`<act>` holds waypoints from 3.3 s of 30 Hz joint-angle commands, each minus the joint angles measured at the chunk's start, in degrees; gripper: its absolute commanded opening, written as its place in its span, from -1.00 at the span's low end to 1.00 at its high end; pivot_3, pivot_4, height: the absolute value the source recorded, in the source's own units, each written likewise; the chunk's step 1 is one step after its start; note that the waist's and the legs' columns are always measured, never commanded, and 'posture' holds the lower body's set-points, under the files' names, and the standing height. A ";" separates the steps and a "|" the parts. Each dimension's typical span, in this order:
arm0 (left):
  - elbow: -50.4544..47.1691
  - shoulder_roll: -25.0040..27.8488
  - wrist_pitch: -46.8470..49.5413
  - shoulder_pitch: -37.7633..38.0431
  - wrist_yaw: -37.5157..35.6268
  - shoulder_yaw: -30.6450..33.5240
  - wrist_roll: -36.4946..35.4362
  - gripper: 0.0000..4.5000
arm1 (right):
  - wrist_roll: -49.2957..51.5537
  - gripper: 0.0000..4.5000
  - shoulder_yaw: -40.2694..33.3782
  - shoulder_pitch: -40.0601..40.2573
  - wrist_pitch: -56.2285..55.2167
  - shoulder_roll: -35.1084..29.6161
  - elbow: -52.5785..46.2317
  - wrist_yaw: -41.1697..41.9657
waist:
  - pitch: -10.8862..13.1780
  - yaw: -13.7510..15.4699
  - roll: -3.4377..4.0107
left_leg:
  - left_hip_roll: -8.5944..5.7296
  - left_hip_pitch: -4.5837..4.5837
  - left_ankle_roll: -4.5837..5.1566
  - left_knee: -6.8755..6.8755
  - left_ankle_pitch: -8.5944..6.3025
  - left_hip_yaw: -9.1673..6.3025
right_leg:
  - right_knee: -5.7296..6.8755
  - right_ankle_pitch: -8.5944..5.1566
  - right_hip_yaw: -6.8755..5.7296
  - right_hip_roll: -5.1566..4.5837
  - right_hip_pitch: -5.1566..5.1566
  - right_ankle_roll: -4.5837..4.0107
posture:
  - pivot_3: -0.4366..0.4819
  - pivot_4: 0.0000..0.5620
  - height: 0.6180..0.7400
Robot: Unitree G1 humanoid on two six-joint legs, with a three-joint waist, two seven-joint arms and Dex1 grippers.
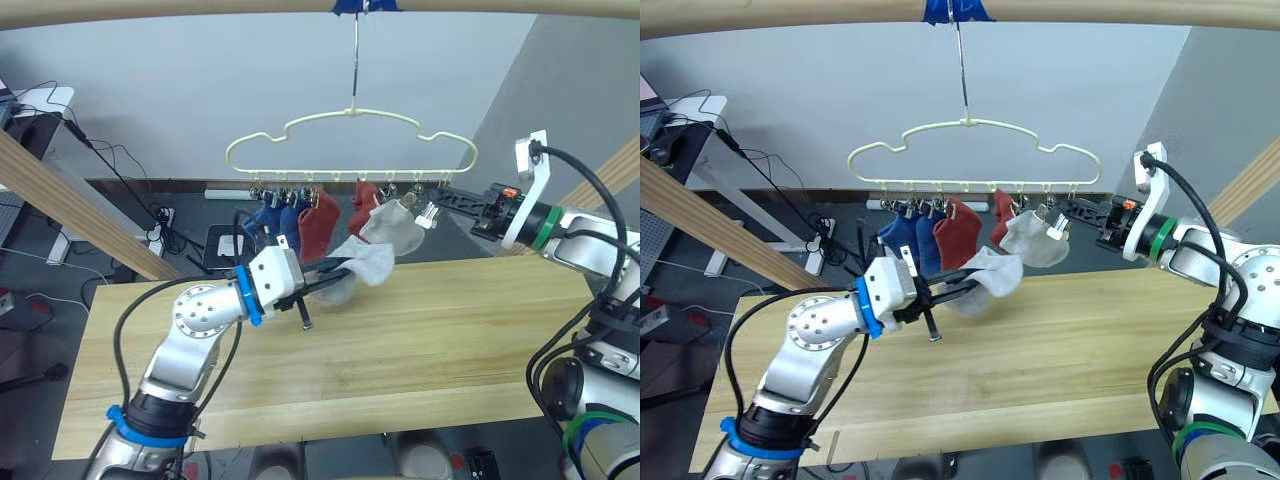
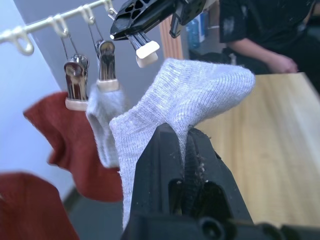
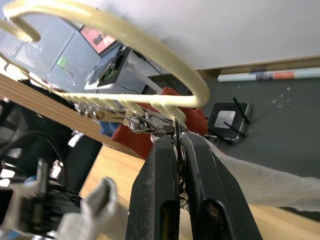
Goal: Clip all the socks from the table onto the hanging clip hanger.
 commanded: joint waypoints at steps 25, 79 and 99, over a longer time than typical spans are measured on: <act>14.35 -10.71 -9.36 -10.38 11.90 -5.01 10.29 -0.99 | 36.26 -1.00 11.85 8.34 -18.73 -10.95 -1.34 -23.78 | 0.00 -1.70 0.00 | 0.00 -0.04 0.05 0.04 0.04 -0.05 | 0.02 0.00 -0.05 0.00 0.01 0.01 | -0.51 0.07 1.00; 14.75 -15.30 1.00 -12.52 8.10 -5.98 4.14 -0.37 | -0.65 1.00 12.19 33.09 -33.99 -34.32 -23.05 16.87 | 0.04 -1.56 0.00 | 0.00 -0.03 0.06 0.08 0.04 0.02 | -0.02 0.01 -0.06 0.01 0.04 0.05 | -0.58 0.11 1.00; -12.62 7.10 40.32 17.01 6.12 26.35 -24.99 0.98 | -31.37 1.00 19.59 37.27 -59.02 -20.00 -21.99 31.80 | -0.01 0.62 -0.03 | 0.06 0.23 0.03 0.05 0.06 0.14 | 0.06 0.05 0.12 0.04 0.11 0.09 | -0.19 -0.11 1.00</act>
